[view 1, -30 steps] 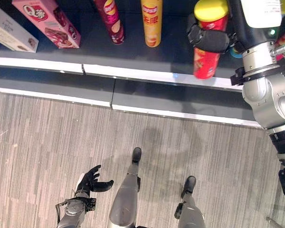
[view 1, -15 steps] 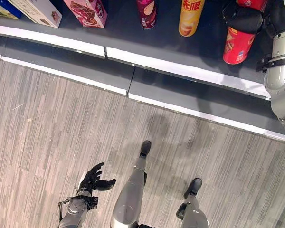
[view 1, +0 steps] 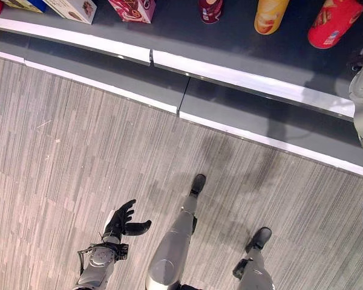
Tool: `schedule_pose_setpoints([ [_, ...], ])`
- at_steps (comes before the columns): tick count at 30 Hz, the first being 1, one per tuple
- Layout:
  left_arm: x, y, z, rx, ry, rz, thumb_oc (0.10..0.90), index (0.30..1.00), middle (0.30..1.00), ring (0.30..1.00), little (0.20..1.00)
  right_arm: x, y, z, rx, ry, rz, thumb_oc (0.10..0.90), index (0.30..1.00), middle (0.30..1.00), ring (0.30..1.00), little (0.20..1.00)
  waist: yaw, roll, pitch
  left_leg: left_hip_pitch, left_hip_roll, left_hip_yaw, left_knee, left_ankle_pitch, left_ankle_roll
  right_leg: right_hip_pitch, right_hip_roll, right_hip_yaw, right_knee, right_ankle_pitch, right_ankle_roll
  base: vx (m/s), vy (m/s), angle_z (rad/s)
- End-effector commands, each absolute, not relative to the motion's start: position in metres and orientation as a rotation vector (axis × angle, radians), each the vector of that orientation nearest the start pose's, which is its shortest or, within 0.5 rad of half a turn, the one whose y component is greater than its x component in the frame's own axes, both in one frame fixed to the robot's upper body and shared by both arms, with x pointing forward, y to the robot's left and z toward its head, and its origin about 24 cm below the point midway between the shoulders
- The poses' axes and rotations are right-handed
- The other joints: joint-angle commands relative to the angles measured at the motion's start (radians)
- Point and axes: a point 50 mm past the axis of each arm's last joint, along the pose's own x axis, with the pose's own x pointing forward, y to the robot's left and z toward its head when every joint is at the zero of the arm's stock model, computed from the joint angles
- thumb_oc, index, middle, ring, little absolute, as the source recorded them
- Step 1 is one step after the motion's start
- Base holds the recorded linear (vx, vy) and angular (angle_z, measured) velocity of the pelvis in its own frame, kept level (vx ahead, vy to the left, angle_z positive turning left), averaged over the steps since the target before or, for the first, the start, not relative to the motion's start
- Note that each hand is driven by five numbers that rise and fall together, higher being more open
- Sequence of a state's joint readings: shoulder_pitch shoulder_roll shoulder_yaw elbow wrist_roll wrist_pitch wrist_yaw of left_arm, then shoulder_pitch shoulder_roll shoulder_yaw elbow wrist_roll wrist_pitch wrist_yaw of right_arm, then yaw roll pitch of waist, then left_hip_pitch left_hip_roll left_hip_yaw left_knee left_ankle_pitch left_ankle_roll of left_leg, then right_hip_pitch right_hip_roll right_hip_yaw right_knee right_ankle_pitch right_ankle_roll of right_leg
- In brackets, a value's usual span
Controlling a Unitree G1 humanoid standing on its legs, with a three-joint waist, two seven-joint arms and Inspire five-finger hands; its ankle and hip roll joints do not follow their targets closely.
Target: Put the goods on the table back onto the shelves and tidy them up.
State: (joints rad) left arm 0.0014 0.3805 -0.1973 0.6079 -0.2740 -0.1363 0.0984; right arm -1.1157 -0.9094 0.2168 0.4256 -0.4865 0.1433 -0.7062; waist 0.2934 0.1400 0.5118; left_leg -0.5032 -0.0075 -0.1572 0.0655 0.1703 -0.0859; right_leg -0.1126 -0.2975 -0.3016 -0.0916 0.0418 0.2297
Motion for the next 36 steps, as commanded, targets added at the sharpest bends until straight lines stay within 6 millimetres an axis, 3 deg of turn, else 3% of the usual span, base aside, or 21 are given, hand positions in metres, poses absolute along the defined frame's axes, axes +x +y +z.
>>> schedule_pose_setpoints([
  [1, 0.195, 0.248, -0.07, 0.254, 0.503, 0.115, 0.8, 0.9, 0.9, 0.9, 0.9, 0.289, -0.27, 0.404, -1.049, -1.144, -1.197, 0.4, 0.3, 0.3, 0.3, 0.3, 0.005, 0.006, -0.1, -0.021, 0.036, -0.043, 0.054, -0.119, -0.031, -0.052, -0.04, 0.047, 0.085, -0.04, 0.017, 0.0, 0.0, 0.0],
  [21, 0.194, 0.246, -0.069, 0.266, 0.497, 0.106, 0.8, 0.9, 0.9, 0.9, 0.9, 0.302, -0.281, 0.377, -1.077, -1.025, -1.166, 0.4, 0.3, 0.3, 0.3, 0.3, -0.008, 0.005, -0.089, -0.035, 0.035, -0.044, 0.051, -0.115, -0.032, -0.065, -0.042, 0.043, 0.085, -0.037, 0.019, 0.0, 0.0, 0.0],
  [36, 0.195, 0.246, -0.067, 0.267, 0.479, 0.106, 0.8, 0.9, 0.9, 0.9, 0.9, 0.305, -0.291, 0.372, -1.164, -0.976, -1.17, 0.4, 0.3, 0.3, 0.3, 0.3, -0.01, 0.009, -0.074, -0.052, 0.027, -0.047, 0.054, -0.111, -0.034, -0.078, -0.046, 0.038, 0.095, -0.039, 0.022, 0.0, -0.002, 0.02],
])
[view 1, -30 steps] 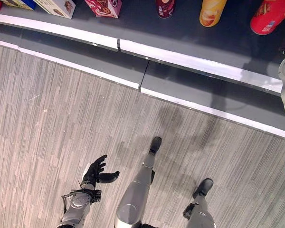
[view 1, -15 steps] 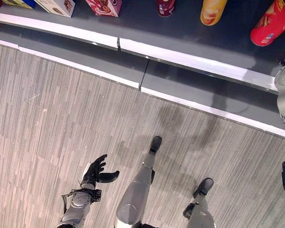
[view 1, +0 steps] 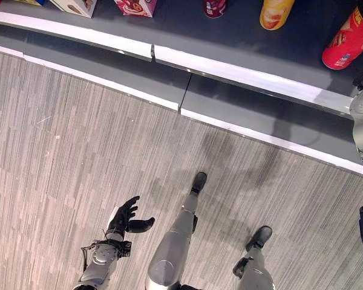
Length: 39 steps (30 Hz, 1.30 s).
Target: Put the goods on the table back onto the shelves and tidy them up.
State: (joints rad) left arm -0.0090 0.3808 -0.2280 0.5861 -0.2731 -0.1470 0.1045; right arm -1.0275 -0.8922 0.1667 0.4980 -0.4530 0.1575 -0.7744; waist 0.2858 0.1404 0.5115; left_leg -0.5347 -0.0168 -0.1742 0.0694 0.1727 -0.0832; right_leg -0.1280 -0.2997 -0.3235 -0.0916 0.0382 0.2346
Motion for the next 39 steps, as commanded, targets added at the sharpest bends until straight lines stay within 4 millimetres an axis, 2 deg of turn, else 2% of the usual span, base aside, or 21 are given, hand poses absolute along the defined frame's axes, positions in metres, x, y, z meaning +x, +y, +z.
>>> schedule_pose_setpoints([
  [1, 0.195, 0.246, -0.066, 0.267, 0.479, 0.107, 0.8, 0.9, 0.9, 0.9, 0.9, 0.304, -0.291, 0.372, -1.165, -0.975, -1.174, 0.4, 0.3, 0.3, 0.3, 0.3, -0.003, 0.009, -0.074, -0.021, 0.037, -0.03, 0.05, -0.113, -0.037, -0.064, -0.044, 0.06, 0.095, -0.035, 0.017, 0.0, 0.0, 0.0],
  [13, 0.195, 0.247, -0.065, 0.272, 0.472, 0.112, 0.8, 0.9, 0.9, 0.9, 0.9, 0.306, -0.289, 0.374, -1.147, -0.982, -1.187, 0.4, 0.3, 0.3, 0.3, 0.3, -0.001, 0.01, -0.076, -0.025, 0.037, -0.032, 0.054, -0.122, -0.038, -0.065, -0.043, 0.057, 0.101, -0.046, 0.015, 0.0, 0.0, 0.0],
  [14, 0.196, 0.247, -0.065, 0.274, 0.469, 0.112, 0.8, 0.9, 0.9, 0.9, 0.9, 0.305, -0.289, 0.374, -1.127, -0.987, -1.194, 0.565, 0.547, 0.547, 0.547, 0.547, -0.001, 0.011, -0.077, -0.027, 0.037, -0.031, 0.057, -0.122, -0.038, -0.066, -0.043, 0.056, 0.102, -0.047, 0.015, 0.0, 0.0, 0.0],
  [15, 0.197, 0.247, -0.065, 0.274, 0.469, 0.112, 0.8, 0.9, 0.9, 0.9, 0.9, 0.305, -0.289, 0.374, -1.127, -0.988, -1.195, 0.626, 0.639, 0.639, 0.639, 0.639, -0.002, 0.012, -0.078, -0.03, 0.035, -0.032, 0.056, -0.116, -0.037, -0.069, -0.044, 0.056, 0.1, -0.041, 0.016, 0.0, 0.0, 0.0],
  [16, 0.197, 0.247, -0.065, 0.277, 0.469, 0.114, 0.8, 0.9, 0.9, 0.9, 0.9, 0.306, -0.288, 0.371, -1.111, -0.984, -1.199, 0.8, 0.9, 0.9, 0.9, 0.9, -0.002, 0.011, -0.076, -0.025, 0.036, -0.033, 0.06, -0.125, -0.039, -0.065, -0.043, 0.054, 0.107, -0.051, 0.013, 0.0, 0.0, 0.0],
  [29, 0.196, 0.246, -0.066, 0.286, 0.48, 0.104, 0.8, 0.9, 0.9, 0.9, 0.9, 0.309, -0.281, 0.36, -1.058, -0.991, -1.165, 0.8, 0.9, 0.9, 0.9, 0.9, -0.004, 0.002, -0.082, -0.012, 0.042, -0.041, 0.056, -0.123, -0.041, -0.056, -0.037, 0.05, 0.113, -0.057, 0.012, 0.0, 0.0, 0.0],
  [39, 0.197, 0.246, -0.066, 0.293, 0.478, 0.099, 0.8, 0.9, 0.9, 0.9, 0.9, 0.307, -0.281, 0.36, -1.028, -1.001, -1.171, 0.8, 0.9, 0.9, 0.9, 0.9, -0.002, -0.006, -0.082, -0.008, 0.044, -0.043, 0.057, -0.121, -0.043, -0.048, -0.035, 0.045, 0.113, -0.057, 0.01, -0.01, 0.004, 0.01],
])
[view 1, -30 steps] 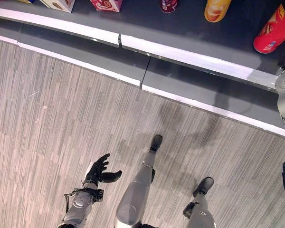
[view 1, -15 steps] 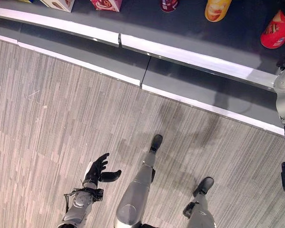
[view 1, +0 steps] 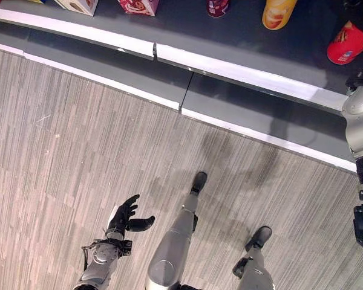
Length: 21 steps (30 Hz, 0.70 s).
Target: Put the goods on the table back onto the shelves and tidy them up.
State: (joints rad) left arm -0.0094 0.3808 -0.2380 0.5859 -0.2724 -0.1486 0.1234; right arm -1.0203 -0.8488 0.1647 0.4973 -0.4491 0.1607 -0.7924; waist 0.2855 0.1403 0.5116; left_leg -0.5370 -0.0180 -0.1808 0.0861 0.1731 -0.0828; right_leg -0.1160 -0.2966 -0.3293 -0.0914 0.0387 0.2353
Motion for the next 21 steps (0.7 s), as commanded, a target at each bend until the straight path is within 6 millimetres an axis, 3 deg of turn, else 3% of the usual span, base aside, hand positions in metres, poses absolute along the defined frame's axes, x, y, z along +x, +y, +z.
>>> schedule_pose_setpoints([
  [1, 0.197, 0.246, -0.066, 0.293, 0.478, 0.099, 0.8, 0.9, 0.9, 0.9, 0.9, 0.307, -0.281, 0.36, -1.028, -1.001, -1.171, 0.8, 0.9, 0.9, 0.9, 0.9, -0.002, -0.006, -0.083, -0.007, 0.045, -0.036, 0.04, -0.121, -0.043, -0.061, -0.039, 0.05, 0.113, -0.057, 0.01, 0.0, 0.0, 0.0],
  [14, 0.196, 0.249, -0.067, 0.312, 0.498, 0.093, 0.8, 0.9, 0.9, 0.9, 0.9, 0.301, -0.271, 0.361, -1.004, -1.068, -1.16, 0.8, 0.9, 0.9, 0.9, 0.9, -0.011, -0.027, -0.106, 0.018, 0.057, -0.025, 0.045, -0.121, -0.046, -0.043, -0.036, 0.051, 0.108, -0.046, 0.007, -0.02, -0.001, 0.0],
  [21, 0.193, 0.251, -0.071, 0.319, 0.531, 0.101, 0.8, 0.9, 0.9, 0.9, 0.9, 0.304, -0.26, 0.347, -1.006, -1.07, -1.092, 0.8, 0.9, 0.9, 0.9, 0.9, -0.019, -0.055, -0.14, 0.058, 0.072, -0.02, 0.044, -0.132, -0.047, -0.003, -0.027, 0.04, 0.087, -0.037, 0.007, 0.0, 0.0, -0.01],
])
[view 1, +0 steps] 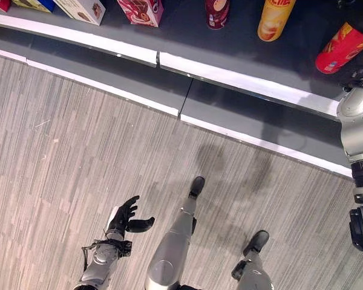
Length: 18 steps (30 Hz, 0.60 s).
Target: Put the goods on the table back onto the shelves and tidy them up.
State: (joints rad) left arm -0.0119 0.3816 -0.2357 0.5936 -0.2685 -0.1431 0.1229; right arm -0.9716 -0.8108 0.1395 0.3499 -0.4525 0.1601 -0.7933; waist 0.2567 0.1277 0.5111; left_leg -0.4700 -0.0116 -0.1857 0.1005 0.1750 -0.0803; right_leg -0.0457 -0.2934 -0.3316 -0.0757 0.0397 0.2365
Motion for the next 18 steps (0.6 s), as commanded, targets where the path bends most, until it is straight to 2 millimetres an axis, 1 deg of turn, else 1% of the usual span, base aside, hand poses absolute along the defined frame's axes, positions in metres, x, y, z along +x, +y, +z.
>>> schedule_pose_setpoints([
  [1, 0.192, 0.251, -0.073, 0.317, 0.537, 0.104, 0.8, 0.9, 0.9, 0.9, 0.9, 0.304, -0.258, 0.344, -1.003, -1.073, -1.078, 0.8, 0.9, 0.9, 0.9, 0.9, 0.008, -0.049, -0.147, 0.001, 0.071, -0.014, 0.027, -0.135, -0.051, -0.067, -0.029, 0.039, 0.068, -0.036, 0.007, 0.03, -0.011, -0.07],
  [2, 0.191, 0.252, -0.073, 0.316, 0.543, 0.109, 0.8, 0.9, 0.9, 0.9, 0.9, 0.304, -0.257, 0.341, -1.004, -1.07, -1.066, 0.8, 0.9, 0.9, 0.9, 0.9, 0.007, -0.055, -0.153, 0.01, 0.073, -0.014, 0.021, -0.135, -0.051, -0.06, -0.027, 0.038, 0.062, -0.034, 0.006, 0.06, -0.01, -0.06],
  [4, 0.188, 0.253, -0.078, 0.316, 0.569, 0.119, 0.8, 0.9, 0.9, 0.9, 0.9, 0.303, -0.254, 0.331, -1.002, -1.068, -1.027, 0.8, 0.9, 0.9, 0.9, 0.9, -0.001, -0.076, -0.174, 0.034, 0.083, -0.011, 0.007, -0.137, -0.051, -0.039, -0.023, 0.035, 0.05, -0.03, 0.008, 0.06, -0.005, -0.01],
  [5, 0.187, 0.253, -0.08, 0.31, 0.578, 0.127, 0.8, 0.9, 0.9, 0.9, 0.9, 0.302, -0.254, 0.327, -0.997, -1.063, -1.018, 0.8, 0.9, 0.9, 0.9, 0.9, -0.003, -0.081, -0.18, 0.041, 0.085, -0.011, 0.003, -0.136, -0.051, -0.033, -0.022, 0.033, 0.046, -0.028, 0.008, 0.06, 0.0, 0.0],
  [7, 0.184, 0.254, -0.084, 0.308, 0.604, 0.143, 0.8, 0.9, 0.9, 0.9, 0.9, 0.299, -0.251, 0.314, -0.965, -1.051, -0.977, 0.8, 0.9, 0.9, 0.9, 0.9, -0.014, -0.097, -0.197, 0.062, 0.09, -0.009, -0.015, -0.135, -0.05, -0.018, -0.018, 0.032, 0.037, -0.026, 0.007, 0.09, -0.008, 0.03],
  [8, 0.178, 0.255, -0.091, 0.303, 0.646, 0.168, 0.8, 0.9, 0.9, 0.9, 0.9, 0.293, -0.243, 0.293, -0.905, -1.034, -0.884, 0.8, 0.9, 0.9, 0.9, 0.9, -0.036, -0.116, -0.216, 0.089, 0.102, -0.002, -0.038, -0.132, -0.05, -0.003, -0.012, 0.032, 0.029, -0.023, 0.008, 0.09, -0.015, 0.03],
  [9, 0.177, 0.256, -0.091, 0.306, 0.648, 0.168, 0.8, 0.9, 0.9, 0.9, 0.9, 0.292, -0.244, 0.291, -0.904, -1.031, -0.883, 0.8, 0.9, 0.9, 0.9, 0.9, -0.035, -0.118, -0.218, 0.092, 0.102, -0.002, -0.041, -0.131, -0.05, -0.001, -0.011, 0.031, 0.028, -0.022, 0.007, 0.11, -0.008, 0.02],
  [10, 0.174, 0.255, -0.094, 0.297, 0.671, 0.182, 0.8, 0.9, 0.9, 0.9, 0.9, 0.284, -0.238, 0.272, -0.845, -1.013, -0.806, 0.8, 0.9, 0.9, 0.9, 0.9, -0.056, -0.13, -0.232, 0.112, 0.107, 0.006, -0.064, -0.125, -0.049, 0.005, -0.006, 0.033, 0.02, -0.019, 0.008, 0.08, -0.001, -0.07],
  [11, 0.171, 0.257, -0.097, 0.298, 0.686, 0.195, 0.8, 0.9, 0.9, 0.9, 0.9, 0.278, -0.235, 0.264, -0.812, -1.007, -0.769, 0.8, 0.9, 0.9, 0.9, 0.9, -0.068, -0.138, -0.242, 0.125, 0.113, 0.013, -0.08, -0.121, -0.051, 0.01, -0.004, 0.034, 0.015, -0.016, 0.009, 0.08, -0.001, -0.05],
  [12, 0.169, 0.257, -0.097, 0.302, 0.689, 0.193, 0.8, 0.9, 0.9, 0.9, 0.9, 0.276, -0.236, 0.262, -0.812, -1.002, -0.768, 0.8, 0.9, 0.9, 0.9, 0.9, -0.066, -0.141, -0.244, 0.13, 0.113, 0.013, -0.087, -0.118, -0.051, 0.013, -0.004, 0.033, 0.013, -0.015, 0.009, 0.1, 0.005, -0.1],
  [13, 0.159, 0.264, -0.104, 0.298, 0.743, 0.236, 0.8, 0.9, 0.9, 0.9, 0.9, 0.256, -0.236, 0.243, -0.821, -0.981, -0.693, 0.8, 0.9, 0.9, 0.9, 0.9, -0.108, -0.159, -0.27, 0.164, 0.128, 0.037, -0.122, -0.108, -0.054, 0.021, 0.002, 0.037, 0.004, -0.01, 0.012, 0.12, 0.015, -0.02],
  [14, 0.152, 0.267, -0.108, 0.292, 0.774, 0.263, 0.8, 0.9, 0.9, 0.9, 0.9, 0.243, -0.229, 0.224, -0.721, -0.936, -0.576, 0.8, 0.9, 0.9, 0.9, 0.9, -0.139, -0.169, -0.286, 0.192, 0.138, 0.057, -0.143, -0.103, -0.056, 0.028, 0.004, 0.043, -0.003, -0.004, 0.014, 0.13, 0.026, 0.03],
  [15, 0.148, 0.268, -0.111, 0.288, 0.792, 0.276, 0.8, 0.9, 0.9, 0.9, 0.9, 0.239, -0.226, 0.215, -0.671, -0.903, -0.519, 0.8, 0.9, 0.9, 0.9, 0.9, -0.156, -0.174, -0.294, 0.206, 0.142, 0.07, -0.148, -0.103, -0.057, 0.03, 0.005, 0.049, -0.004, -0.002, 0.015, 0.1, 0.038, -0.3],
  [16, 0.138, 0.273, -0.116, 0.293, 0.836, 0.292, 0.8, 0.9, 0.9, 0.9, 0.9, 0.232, -0.225, 0.194, -0.588, -0.8, -0.405, 0.8, 0.9, 0.9, 0.9, 0.9, -0.182, -0.183, -0.309, 0.238, 0.152, 0.1, -0.155, -0.107, -0.058, 0.034, 0.007, 0.068, -0.005, 0.0, 0.017, 0.05, 0.028, -0.43],
  [17, 0.137, 0.273, -0.116, 0.293, 0.837, 0.292, 0.8, 0.9, 0.9, 0.9, 0.9, 0.231, -0.225, 0.193, -0.588, -0.797, -0.403, 0.8, 0.9, 0.9, 0.9, 0.9, -0.179, -0.184, -0.31, 0.242, 0.152, 0.103, -0.157, -0.107, -0.058, 0.035, 0.007, 0.071, -0.005, 0.0, 0.017, 0.07, 0.038, -0.63],
  [18, 0.129, 0.278, -0.12, 0.29, 0.873, 0.315, 0.8, 0.9, 0.9, 0.9, 0.9, 0.225, -0.227, 0.174, -0.487, -0.7, -0.319, 0.8, 0.9, 0.9, 0.9, 0.9, -0.211, -0.189, -0.322, 0.269, 0.161, 0.129, -0.16, -0.111, -0.06, 0.037, 0.008, 0.087, -0.003, 0.003, 0.018, 0.04, 0.018, -0.45],
])
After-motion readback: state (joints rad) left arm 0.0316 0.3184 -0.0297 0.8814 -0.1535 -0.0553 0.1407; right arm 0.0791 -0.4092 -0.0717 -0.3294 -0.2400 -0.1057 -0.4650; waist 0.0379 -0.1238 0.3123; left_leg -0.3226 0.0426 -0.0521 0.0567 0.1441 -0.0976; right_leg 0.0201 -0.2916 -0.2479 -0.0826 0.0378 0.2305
